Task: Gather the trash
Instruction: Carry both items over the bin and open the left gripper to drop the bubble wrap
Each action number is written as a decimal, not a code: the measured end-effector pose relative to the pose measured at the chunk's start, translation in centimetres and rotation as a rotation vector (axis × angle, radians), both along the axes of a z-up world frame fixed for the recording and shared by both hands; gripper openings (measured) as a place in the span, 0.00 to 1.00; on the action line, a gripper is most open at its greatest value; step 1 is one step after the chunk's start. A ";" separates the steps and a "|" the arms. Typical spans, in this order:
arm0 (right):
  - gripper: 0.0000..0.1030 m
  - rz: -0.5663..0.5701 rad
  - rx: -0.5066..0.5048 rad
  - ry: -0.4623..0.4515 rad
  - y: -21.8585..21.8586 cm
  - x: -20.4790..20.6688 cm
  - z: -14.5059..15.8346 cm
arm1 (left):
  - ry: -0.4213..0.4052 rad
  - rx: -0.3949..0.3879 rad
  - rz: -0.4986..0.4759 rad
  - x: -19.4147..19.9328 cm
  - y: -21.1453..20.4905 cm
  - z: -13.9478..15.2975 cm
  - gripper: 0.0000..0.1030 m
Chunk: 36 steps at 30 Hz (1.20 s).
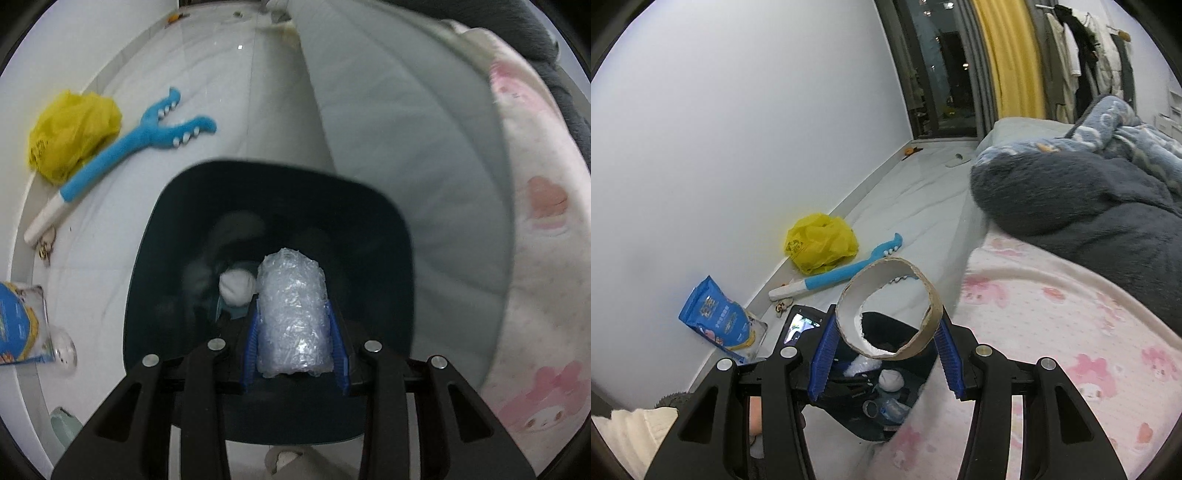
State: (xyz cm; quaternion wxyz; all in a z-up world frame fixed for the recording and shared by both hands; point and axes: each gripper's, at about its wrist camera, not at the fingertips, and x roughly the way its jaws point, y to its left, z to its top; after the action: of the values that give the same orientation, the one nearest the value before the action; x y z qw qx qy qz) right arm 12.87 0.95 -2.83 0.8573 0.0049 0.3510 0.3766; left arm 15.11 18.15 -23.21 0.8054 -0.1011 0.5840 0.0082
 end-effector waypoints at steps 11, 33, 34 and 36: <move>0.49 0.062 -0.070 0.080 6.2 1.0 -3.2 | -0.054 -0.052 0.061 -2.7 4.1 2.1 0.72; 0.49 0.074 -0.243 0.277 14.7 3.9 -13.1 | -0.298 0.033 0.203 -8.9 13.2 8.9 0.74; 0.49 0.076 -0.258 0.287 15.2 3.9 -13.8 | -0.309 0.035 0.205 -9.1 13.4 9.3 0.74; 0.49 0.078 -0.272 0.297 15.8 3.9 -14.6 | -0.336 0.039 0.211 -9.6 13.7 10.0 0.73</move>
State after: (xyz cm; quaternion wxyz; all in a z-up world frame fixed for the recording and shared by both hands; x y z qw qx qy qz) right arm 16.76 16.71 -17.42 0.7736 -0.0691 0.5211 0.3539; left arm 5.48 31.84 -13.16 0.8881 -0.1458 0.4273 0.0868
